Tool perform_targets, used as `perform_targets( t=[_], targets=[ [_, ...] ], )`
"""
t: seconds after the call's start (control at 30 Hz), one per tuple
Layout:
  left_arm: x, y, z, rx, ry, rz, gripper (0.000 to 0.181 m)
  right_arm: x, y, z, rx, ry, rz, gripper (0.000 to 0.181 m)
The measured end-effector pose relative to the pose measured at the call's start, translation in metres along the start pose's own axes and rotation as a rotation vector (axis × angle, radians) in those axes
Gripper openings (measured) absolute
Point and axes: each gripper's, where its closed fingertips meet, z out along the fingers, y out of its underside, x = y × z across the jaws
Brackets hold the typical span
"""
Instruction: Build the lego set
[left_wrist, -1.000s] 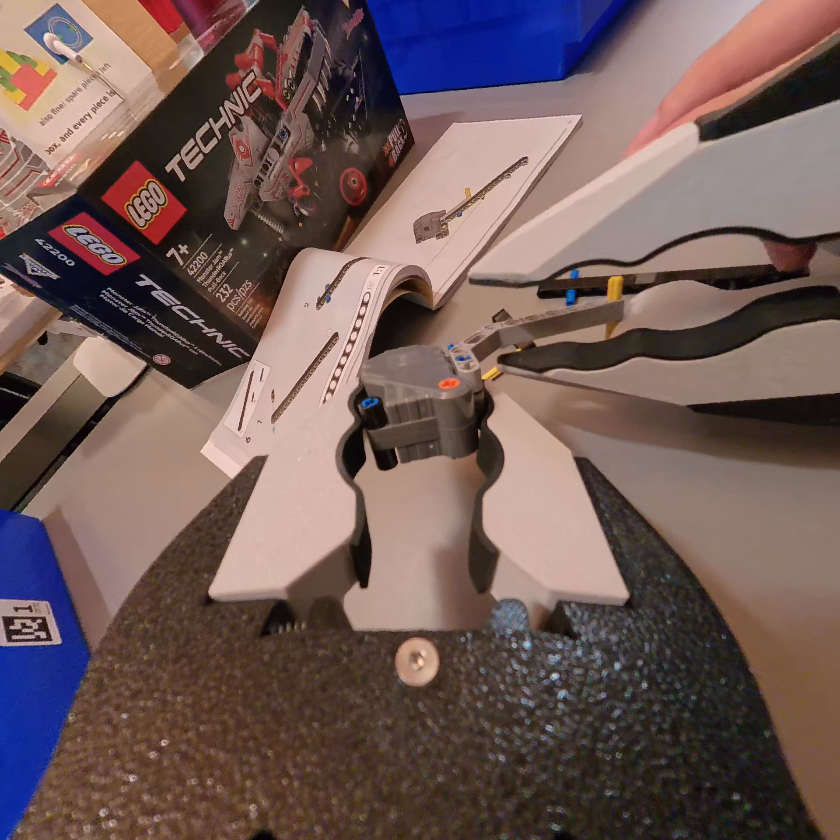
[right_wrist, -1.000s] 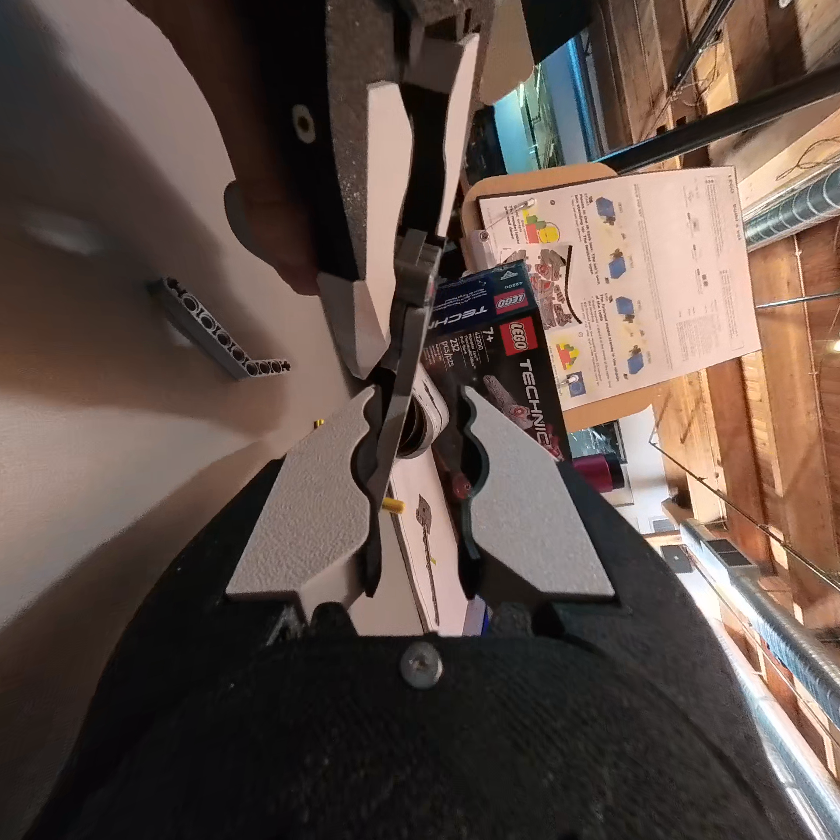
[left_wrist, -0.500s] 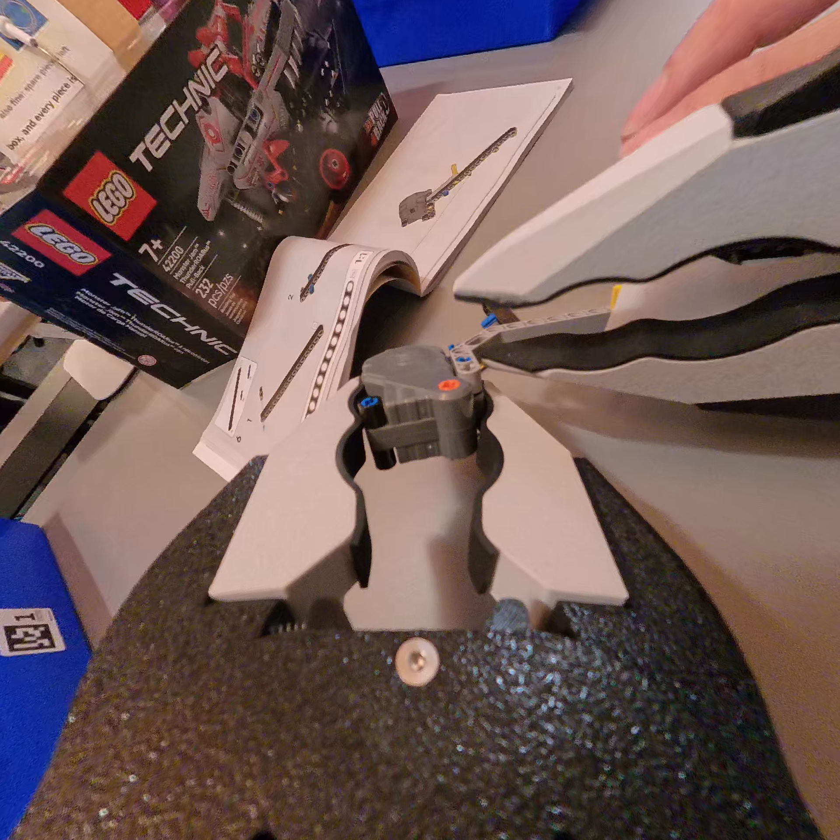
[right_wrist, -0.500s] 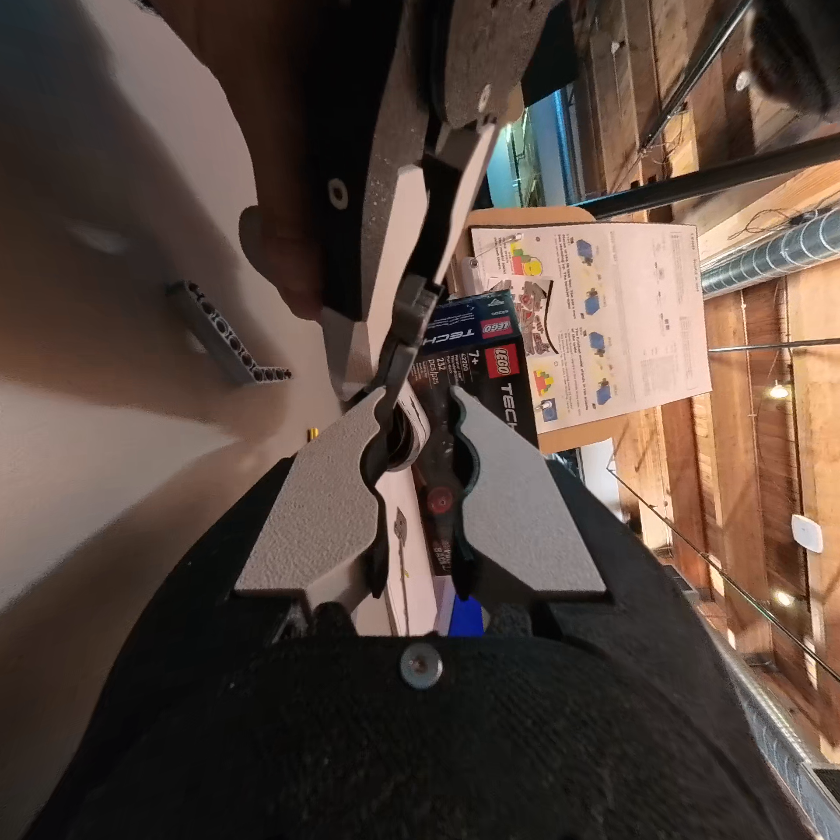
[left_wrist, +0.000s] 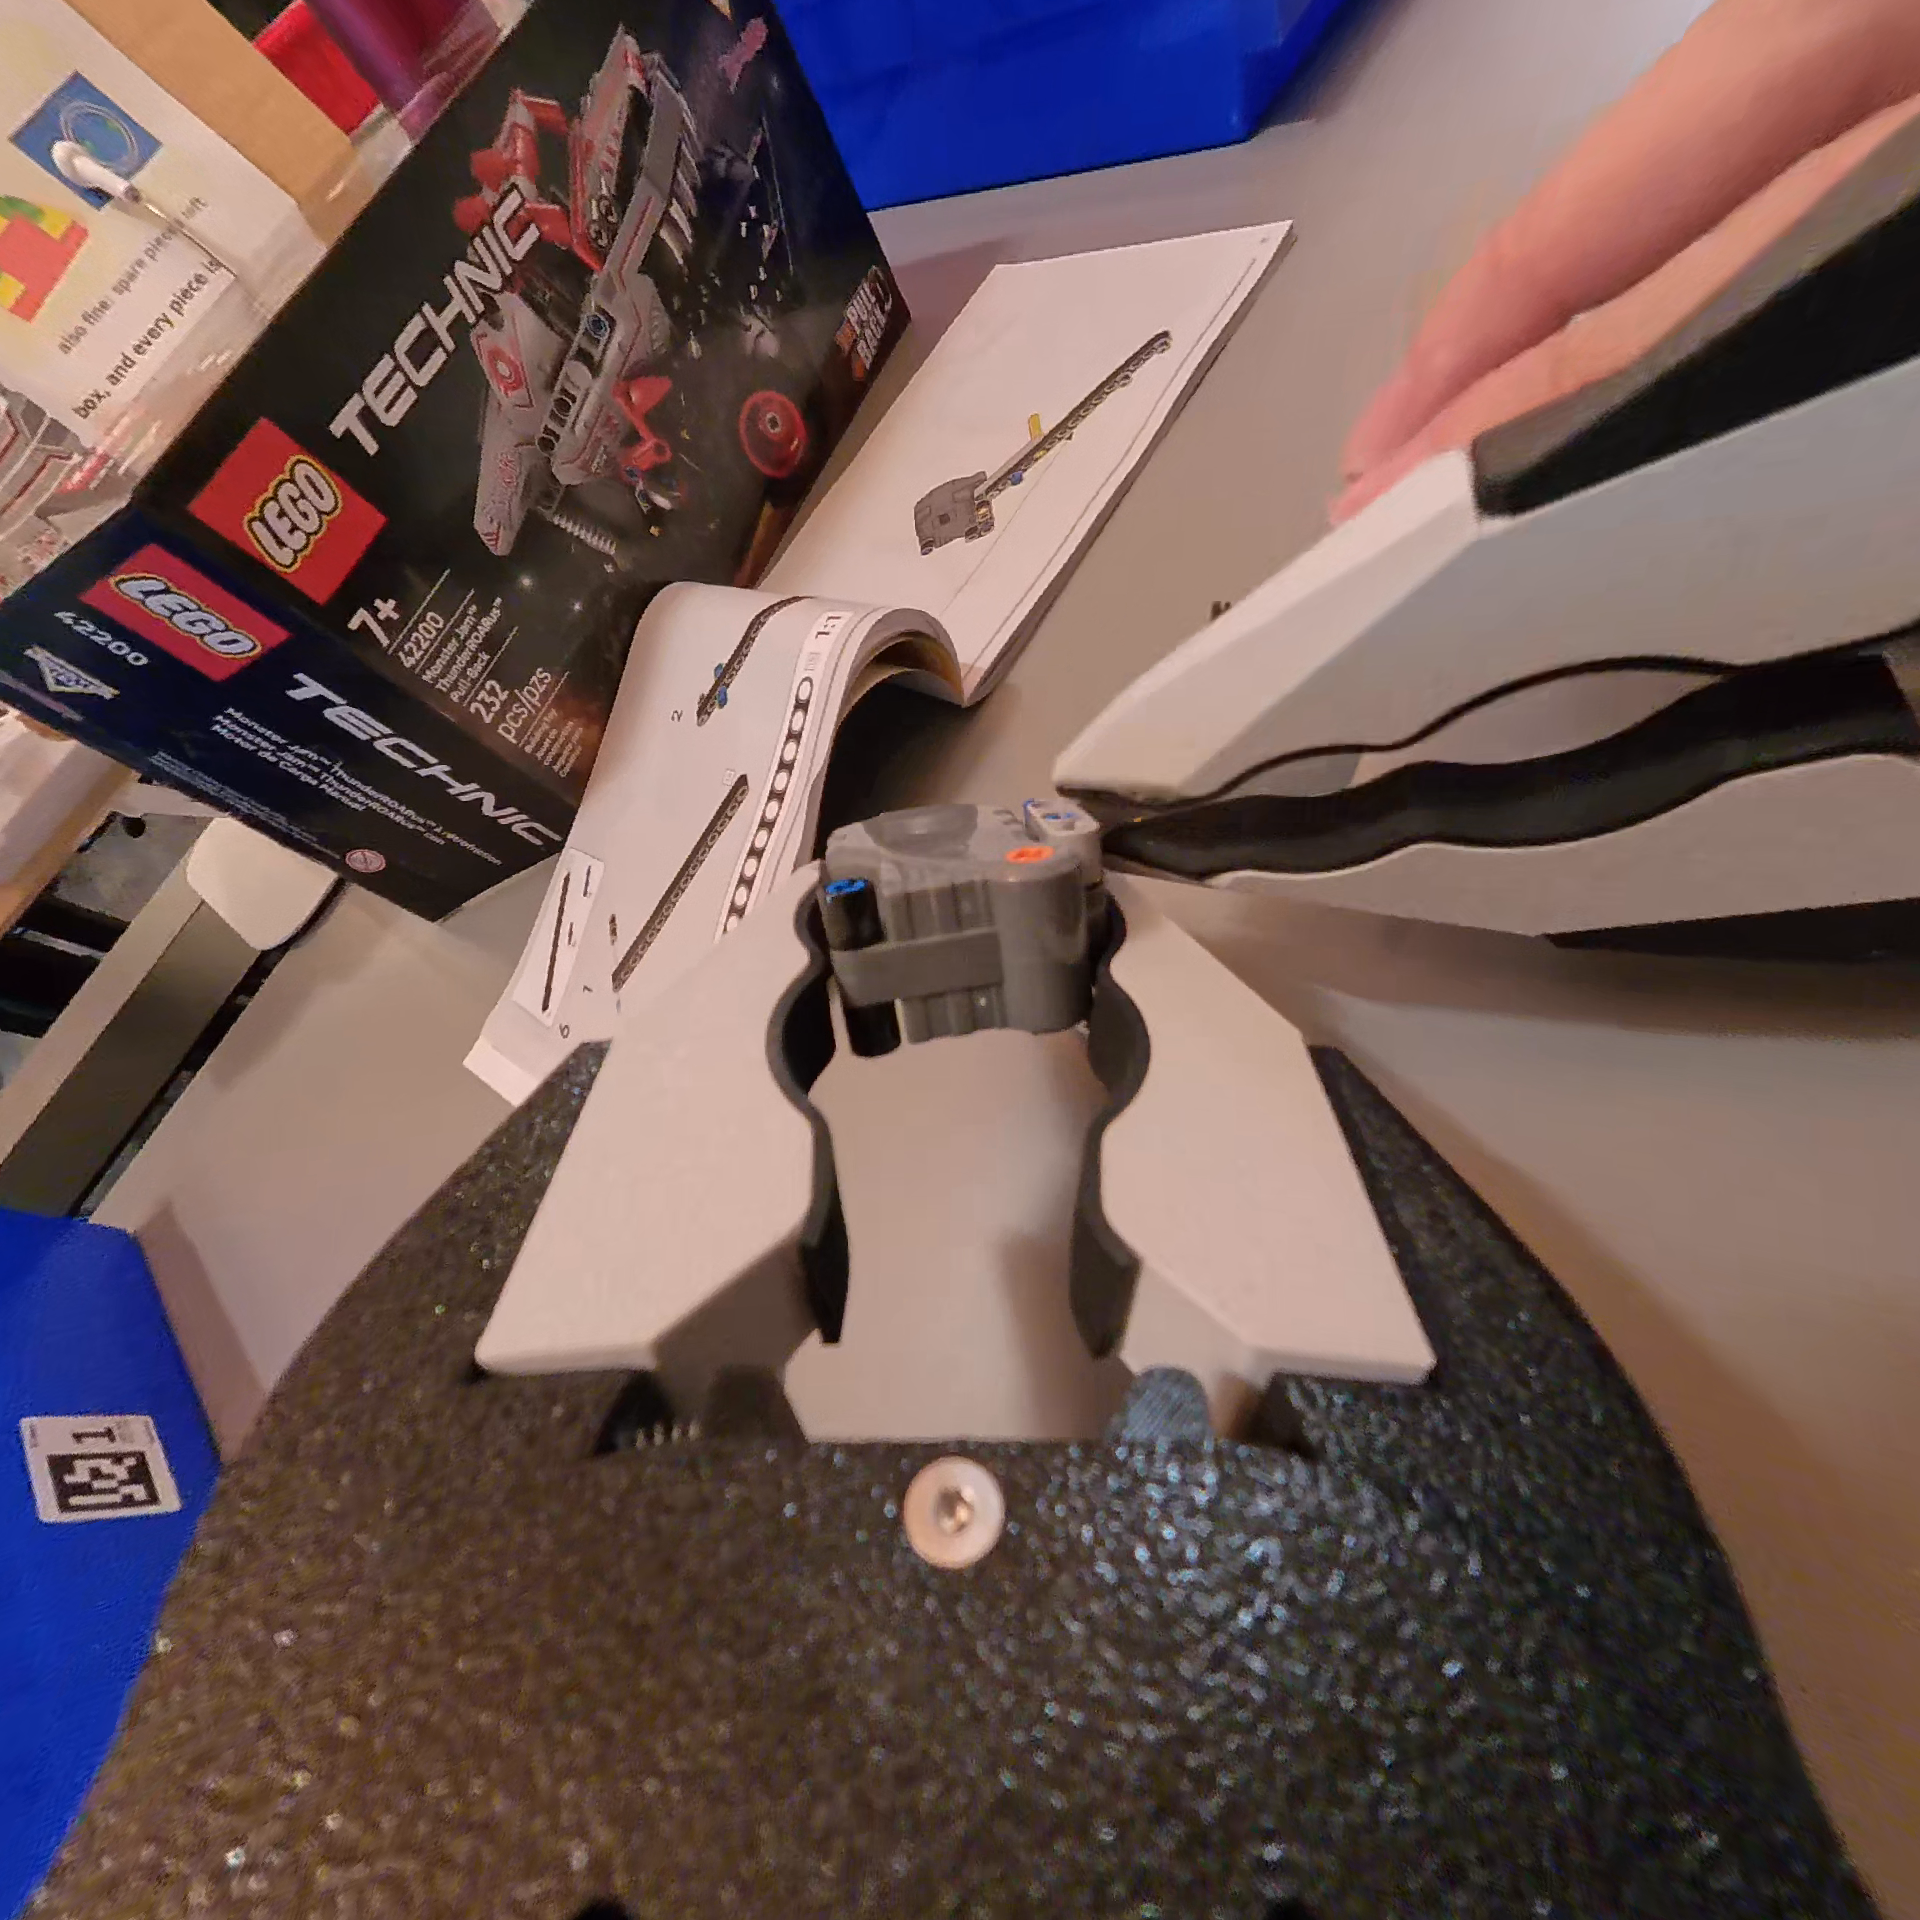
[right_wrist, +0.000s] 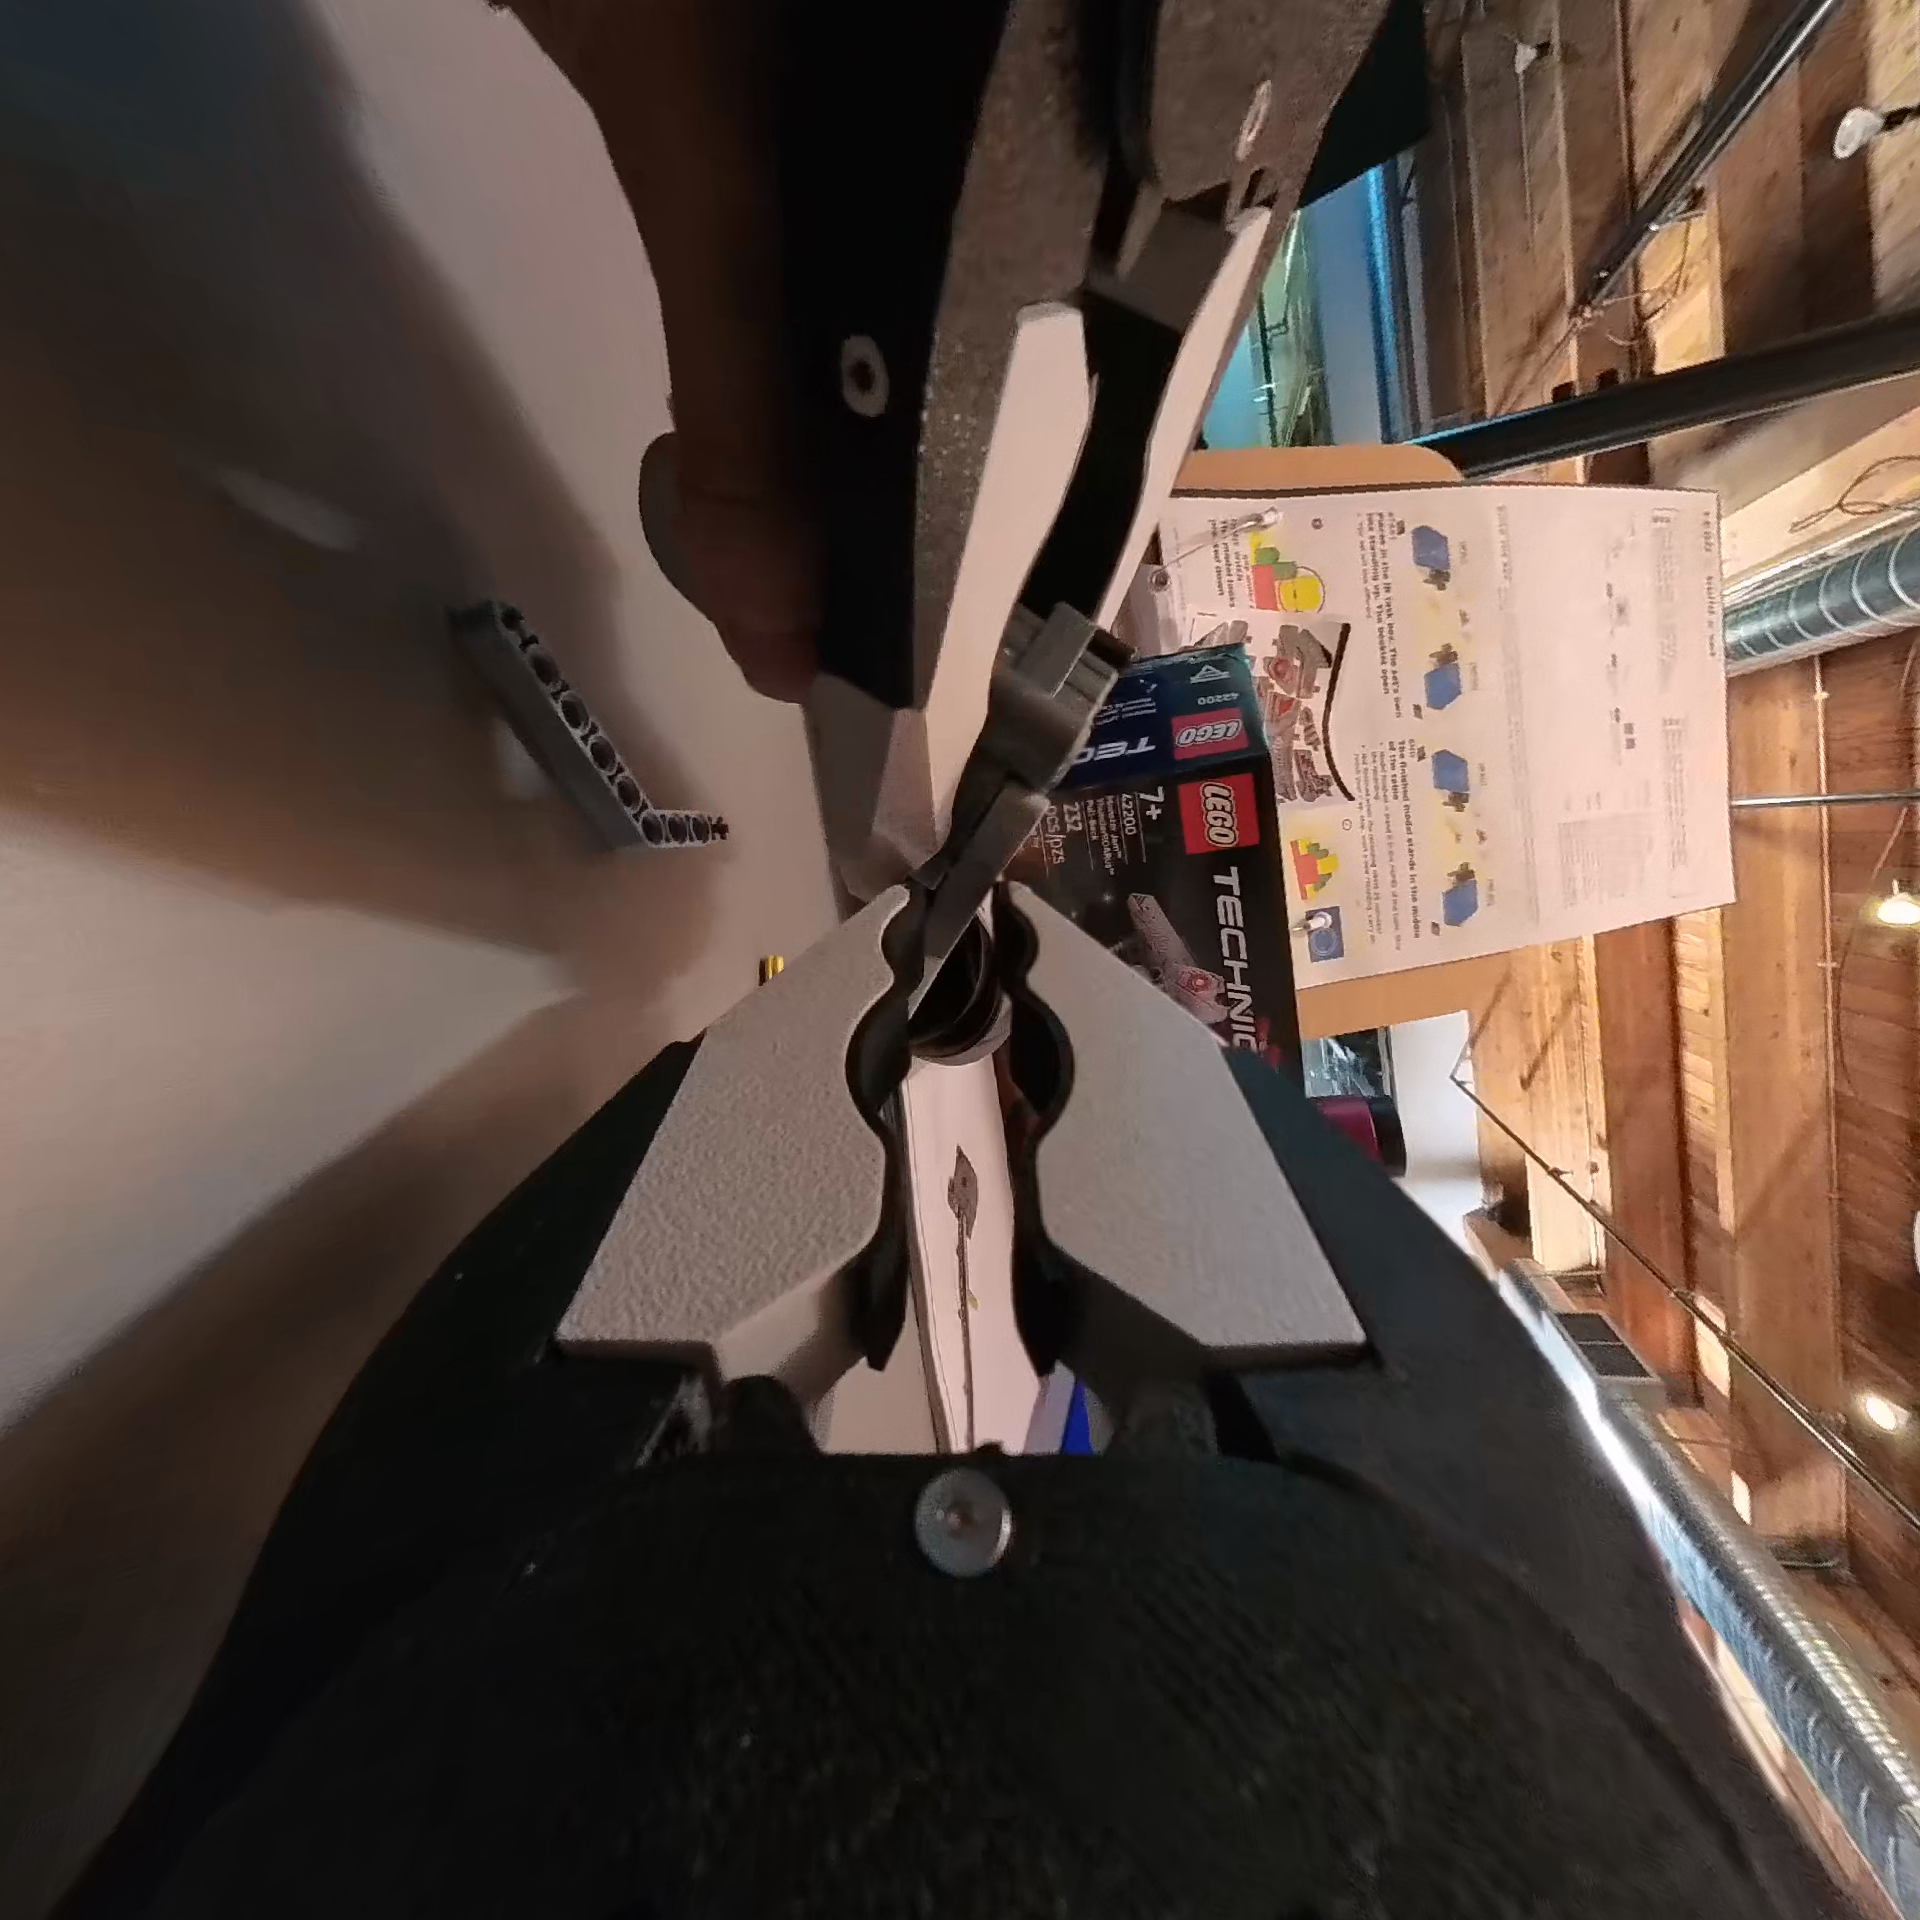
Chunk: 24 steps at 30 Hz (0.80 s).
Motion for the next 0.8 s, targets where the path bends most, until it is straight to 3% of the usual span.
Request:
perform_targets(
  t=[0.43,0.53,0.8],
  targets=[
    [-0.001,-0.007,-0.004,0.033,-0.008,0.019,0.044,0.006,-0.001,-0.004,0.000,-0.004,0.098,0.008],
    [-0.004,-0.011,-0.006,0.039,-0.036,0.015,0.044,0.013,-0.001,-0.005,0.002,-0.008,0.250,0.006],
    [-0.008,-0.014,-0.006,0.028,-0.093,0.051,0.043,0.017,-0.001,-0.007,0.006,-0.005,0.363,0.005]
  ],
)
